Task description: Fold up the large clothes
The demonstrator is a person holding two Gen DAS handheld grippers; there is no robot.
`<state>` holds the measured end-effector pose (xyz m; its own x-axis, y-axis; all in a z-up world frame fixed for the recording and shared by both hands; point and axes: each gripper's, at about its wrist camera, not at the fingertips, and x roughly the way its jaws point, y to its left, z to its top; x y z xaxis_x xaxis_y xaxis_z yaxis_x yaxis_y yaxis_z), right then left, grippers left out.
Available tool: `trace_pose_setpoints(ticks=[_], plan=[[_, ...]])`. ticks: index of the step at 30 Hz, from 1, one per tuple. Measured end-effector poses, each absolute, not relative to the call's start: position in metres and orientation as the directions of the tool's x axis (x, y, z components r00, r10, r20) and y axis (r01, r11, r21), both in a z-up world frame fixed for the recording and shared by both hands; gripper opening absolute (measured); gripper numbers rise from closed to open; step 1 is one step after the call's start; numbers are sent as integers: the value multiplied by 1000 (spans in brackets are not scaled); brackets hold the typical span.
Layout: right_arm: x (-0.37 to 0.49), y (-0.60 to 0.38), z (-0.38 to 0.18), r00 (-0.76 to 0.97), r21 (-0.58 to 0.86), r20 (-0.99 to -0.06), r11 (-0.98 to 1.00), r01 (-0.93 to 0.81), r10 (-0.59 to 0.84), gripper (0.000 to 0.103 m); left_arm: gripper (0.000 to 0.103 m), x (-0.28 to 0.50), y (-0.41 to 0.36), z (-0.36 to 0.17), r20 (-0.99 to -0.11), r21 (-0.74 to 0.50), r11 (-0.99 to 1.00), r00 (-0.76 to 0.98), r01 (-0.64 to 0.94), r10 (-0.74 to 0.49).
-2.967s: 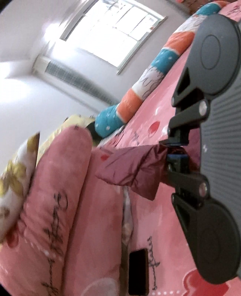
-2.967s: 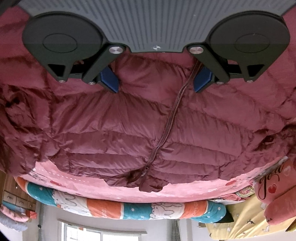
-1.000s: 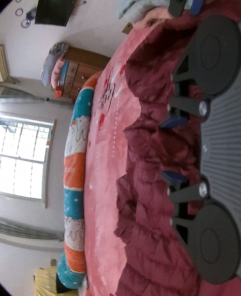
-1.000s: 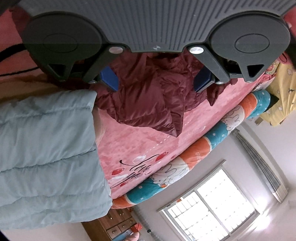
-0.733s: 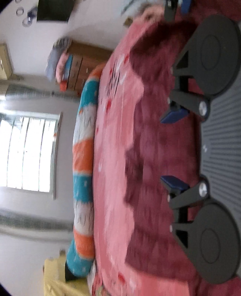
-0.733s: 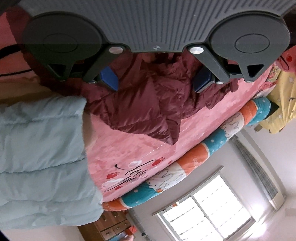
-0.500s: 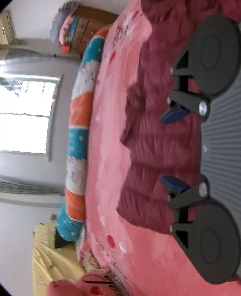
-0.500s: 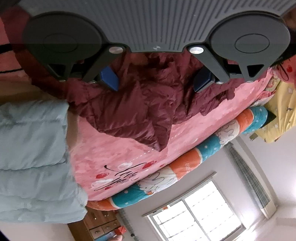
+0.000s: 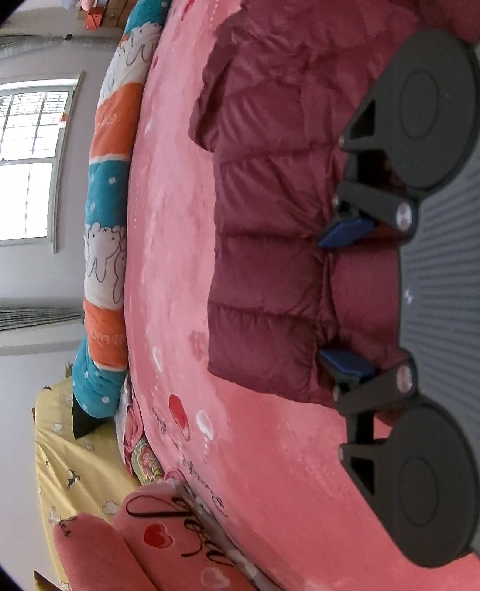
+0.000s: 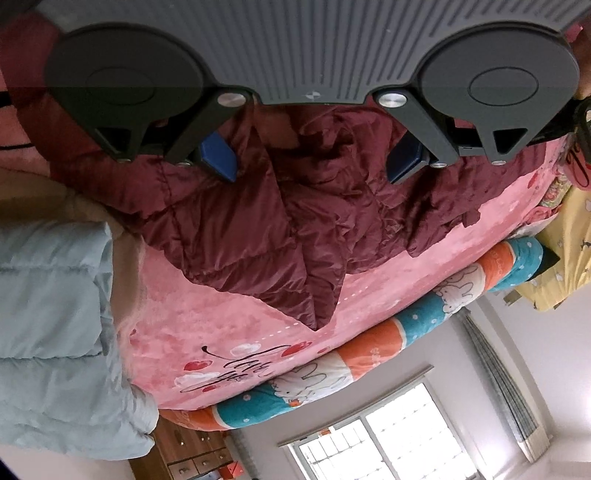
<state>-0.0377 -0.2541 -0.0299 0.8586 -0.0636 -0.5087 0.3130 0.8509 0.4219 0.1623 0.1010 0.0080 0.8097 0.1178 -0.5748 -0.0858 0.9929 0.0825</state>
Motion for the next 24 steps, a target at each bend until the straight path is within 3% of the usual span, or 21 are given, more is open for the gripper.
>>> trace_pose_setpoints(ticks=[4, 11, 16, 24], plan=[[-37, -253, -29, 863, 416, -502, 858, 301, -59, 103, 61, 156, 94, 14, -556, 113, 990, 821, -83, 132], [-46, -253, -15, 909, 455, -416, 863, 220, -13, 103, 61, 103, 68, 64, -443, 70, 997, 895, -12, 42], [-62, -265, 3, 945, 466, -324, 862, 198, -42, 103, 62, 58, 35, 93, -418, 13, 995, 904, 99, -84], [-96, -315, 11, 956, 524, -242, 807, 274, -168, 103, 62, -28, -51, 94, -467, -67, 913, 796, 403, -386]])
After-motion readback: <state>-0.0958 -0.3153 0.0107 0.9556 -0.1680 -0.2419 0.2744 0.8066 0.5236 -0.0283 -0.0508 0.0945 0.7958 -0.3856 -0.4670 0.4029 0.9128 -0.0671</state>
